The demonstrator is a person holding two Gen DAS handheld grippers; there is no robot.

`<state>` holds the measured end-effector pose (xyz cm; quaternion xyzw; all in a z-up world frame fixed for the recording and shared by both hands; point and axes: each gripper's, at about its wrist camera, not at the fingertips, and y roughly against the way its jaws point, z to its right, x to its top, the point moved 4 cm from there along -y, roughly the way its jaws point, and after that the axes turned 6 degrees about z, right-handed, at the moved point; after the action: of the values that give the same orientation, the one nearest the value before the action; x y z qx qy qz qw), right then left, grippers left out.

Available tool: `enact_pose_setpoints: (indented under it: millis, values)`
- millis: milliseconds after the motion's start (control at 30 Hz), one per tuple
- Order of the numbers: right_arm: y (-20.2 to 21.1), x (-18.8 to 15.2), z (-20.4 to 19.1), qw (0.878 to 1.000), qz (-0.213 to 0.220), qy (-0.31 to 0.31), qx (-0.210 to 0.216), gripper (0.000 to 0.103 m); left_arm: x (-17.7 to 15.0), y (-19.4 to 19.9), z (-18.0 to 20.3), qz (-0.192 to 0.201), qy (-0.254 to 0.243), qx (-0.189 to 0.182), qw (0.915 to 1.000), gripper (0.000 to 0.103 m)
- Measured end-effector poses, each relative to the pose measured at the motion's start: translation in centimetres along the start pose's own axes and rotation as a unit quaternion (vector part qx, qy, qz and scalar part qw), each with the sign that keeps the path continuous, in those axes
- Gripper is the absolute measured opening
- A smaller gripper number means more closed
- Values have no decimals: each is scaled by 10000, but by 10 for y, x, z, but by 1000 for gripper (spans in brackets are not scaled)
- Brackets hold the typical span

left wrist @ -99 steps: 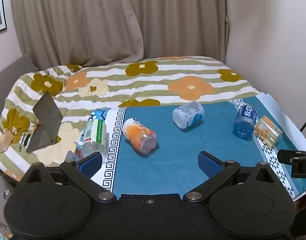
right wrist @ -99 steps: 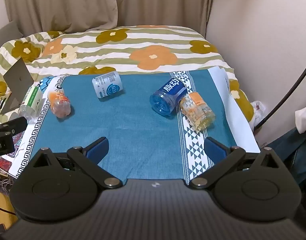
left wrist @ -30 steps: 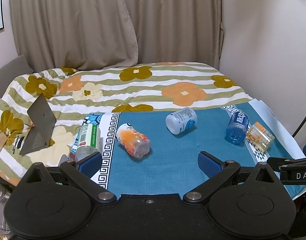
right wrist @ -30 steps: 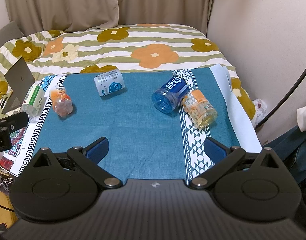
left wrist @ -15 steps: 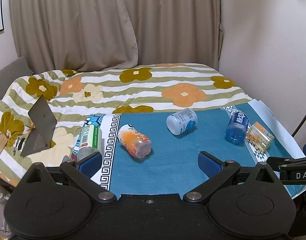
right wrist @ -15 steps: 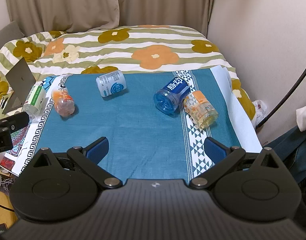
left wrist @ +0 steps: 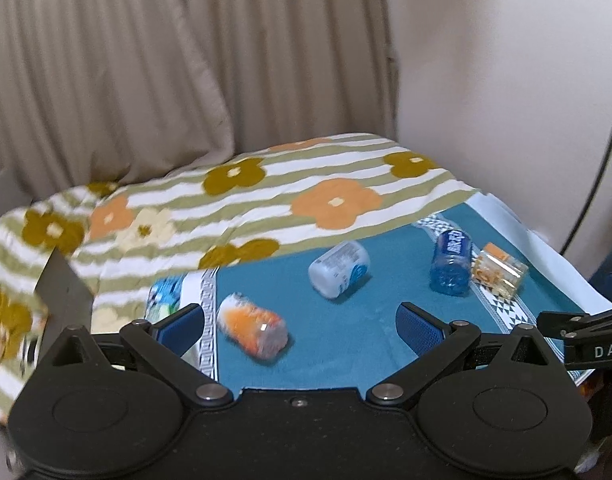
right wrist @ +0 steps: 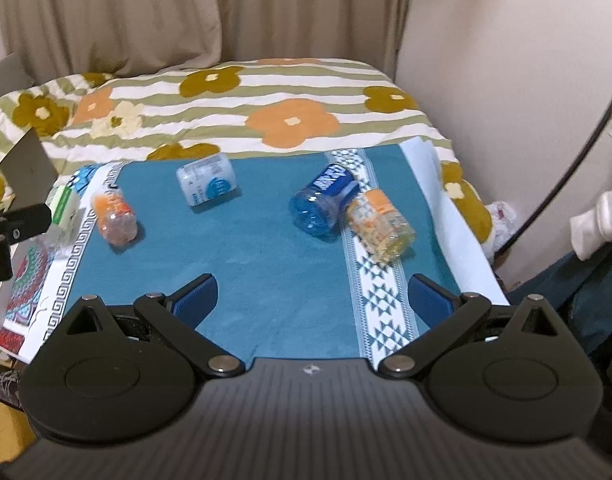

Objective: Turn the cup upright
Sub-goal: 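Move the left tool to the lying blue cup and close its fingers on it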

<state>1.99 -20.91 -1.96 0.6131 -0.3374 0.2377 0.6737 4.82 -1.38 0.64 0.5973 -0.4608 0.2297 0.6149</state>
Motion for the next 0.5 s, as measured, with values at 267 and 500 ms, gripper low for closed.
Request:
enact_pose_setpoints:
  millis: [267,500]
  values:
    - [-18,-7,37,9987,-231,-452,73,103,28,-38,30,-18,-355,-651,9972,103]
    - [-47,-10,63,9996,-274,-26,111,103,47,-92,81,-452,-661,-1052,9912,103]
